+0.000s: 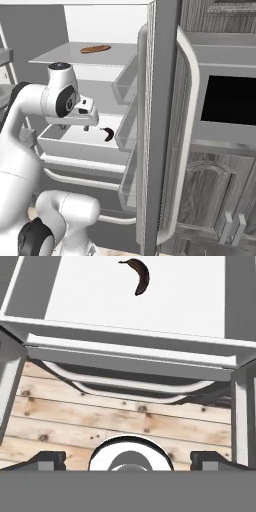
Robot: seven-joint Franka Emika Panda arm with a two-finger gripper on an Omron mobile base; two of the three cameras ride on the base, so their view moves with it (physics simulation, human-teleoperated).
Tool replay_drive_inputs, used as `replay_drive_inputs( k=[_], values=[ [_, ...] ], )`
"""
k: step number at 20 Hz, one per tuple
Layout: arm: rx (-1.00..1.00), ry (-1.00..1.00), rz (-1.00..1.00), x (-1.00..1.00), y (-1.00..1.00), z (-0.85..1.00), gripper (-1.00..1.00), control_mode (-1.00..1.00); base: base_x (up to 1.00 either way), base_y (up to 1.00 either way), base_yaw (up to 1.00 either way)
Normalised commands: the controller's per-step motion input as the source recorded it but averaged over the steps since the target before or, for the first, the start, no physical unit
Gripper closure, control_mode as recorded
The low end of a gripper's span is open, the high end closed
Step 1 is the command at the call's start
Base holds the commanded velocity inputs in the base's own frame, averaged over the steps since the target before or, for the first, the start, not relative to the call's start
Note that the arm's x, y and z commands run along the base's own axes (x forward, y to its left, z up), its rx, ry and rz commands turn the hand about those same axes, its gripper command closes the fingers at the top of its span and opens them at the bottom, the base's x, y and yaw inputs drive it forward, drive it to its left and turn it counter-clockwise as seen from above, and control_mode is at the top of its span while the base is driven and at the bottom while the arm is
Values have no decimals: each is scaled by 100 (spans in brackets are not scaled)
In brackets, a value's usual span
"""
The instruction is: Fully open the fridge drawer.
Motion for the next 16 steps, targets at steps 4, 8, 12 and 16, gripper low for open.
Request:
replay_drive_inputs(
  k=[4,8,12,16],
  values=[
    [-6,0,0,0,34,-11,-100,-100,0,0,0],
    [-5,0,0,31,8,-32,-100,-100,0,0,0],
    [0,0,0,60,4,-39,-100,-100,0,0,0],
    [0,0,-1,59,0,-35,-100,-100,0,0,0]
  ],
)
